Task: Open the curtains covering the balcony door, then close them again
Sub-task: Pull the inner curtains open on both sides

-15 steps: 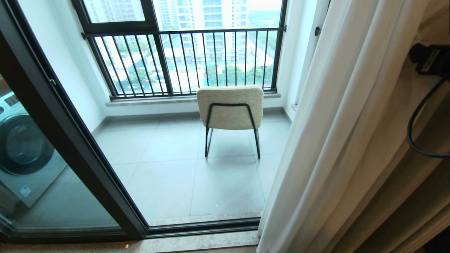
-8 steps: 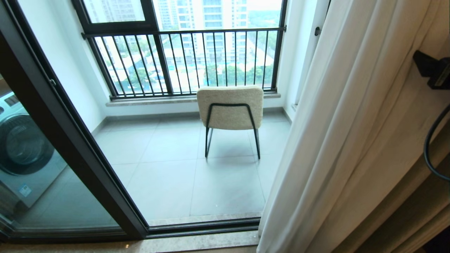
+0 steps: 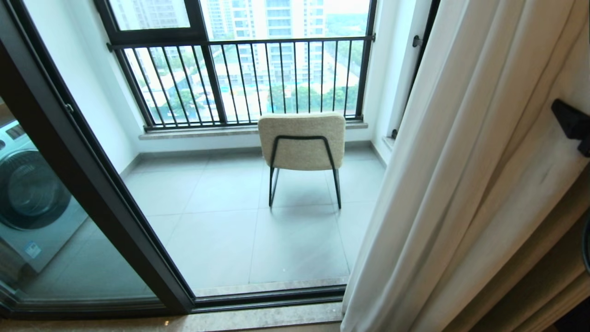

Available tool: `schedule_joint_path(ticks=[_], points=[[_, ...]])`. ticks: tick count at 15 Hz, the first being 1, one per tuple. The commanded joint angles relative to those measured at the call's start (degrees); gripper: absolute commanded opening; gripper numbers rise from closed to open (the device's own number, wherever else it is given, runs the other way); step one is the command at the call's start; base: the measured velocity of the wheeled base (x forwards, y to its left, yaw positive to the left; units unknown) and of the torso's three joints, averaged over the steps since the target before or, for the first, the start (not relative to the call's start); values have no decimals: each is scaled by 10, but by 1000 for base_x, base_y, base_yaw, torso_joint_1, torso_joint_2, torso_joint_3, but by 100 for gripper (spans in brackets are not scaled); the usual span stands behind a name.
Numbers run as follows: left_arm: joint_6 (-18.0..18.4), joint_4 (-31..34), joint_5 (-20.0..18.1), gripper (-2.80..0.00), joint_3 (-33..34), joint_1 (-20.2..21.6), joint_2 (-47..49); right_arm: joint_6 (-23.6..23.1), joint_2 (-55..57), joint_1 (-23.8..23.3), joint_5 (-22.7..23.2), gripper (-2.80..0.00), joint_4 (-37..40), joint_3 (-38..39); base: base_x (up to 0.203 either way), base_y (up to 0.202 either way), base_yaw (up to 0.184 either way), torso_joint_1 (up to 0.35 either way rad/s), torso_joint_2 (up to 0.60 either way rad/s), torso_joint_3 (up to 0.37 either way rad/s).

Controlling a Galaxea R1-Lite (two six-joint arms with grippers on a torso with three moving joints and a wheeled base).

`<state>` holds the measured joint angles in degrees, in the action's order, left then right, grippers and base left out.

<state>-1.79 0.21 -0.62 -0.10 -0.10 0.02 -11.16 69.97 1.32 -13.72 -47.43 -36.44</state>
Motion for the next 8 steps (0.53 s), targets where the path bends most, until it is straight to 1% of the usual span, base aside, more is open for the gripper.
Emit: schedule_joint_path(ticks=[1, 6, 8], points=[[-1, 0, 0, -280, 0, 0, 0, -1, -40, 0, -1, 0, -3, 34, 0, 0, 0, 0, 0, 0], [-1, 0, 0, -280, 0, 0, 0, -3, -103, 0, -1, 0, 5, 88, 0, 0, 0, 0, 0, 0], [-1, 0, 0, -280, 0, 0, 0, -13, -126, 0, -1, 0, 17, 103, 0, 0, 0, 0, 0, 0]])
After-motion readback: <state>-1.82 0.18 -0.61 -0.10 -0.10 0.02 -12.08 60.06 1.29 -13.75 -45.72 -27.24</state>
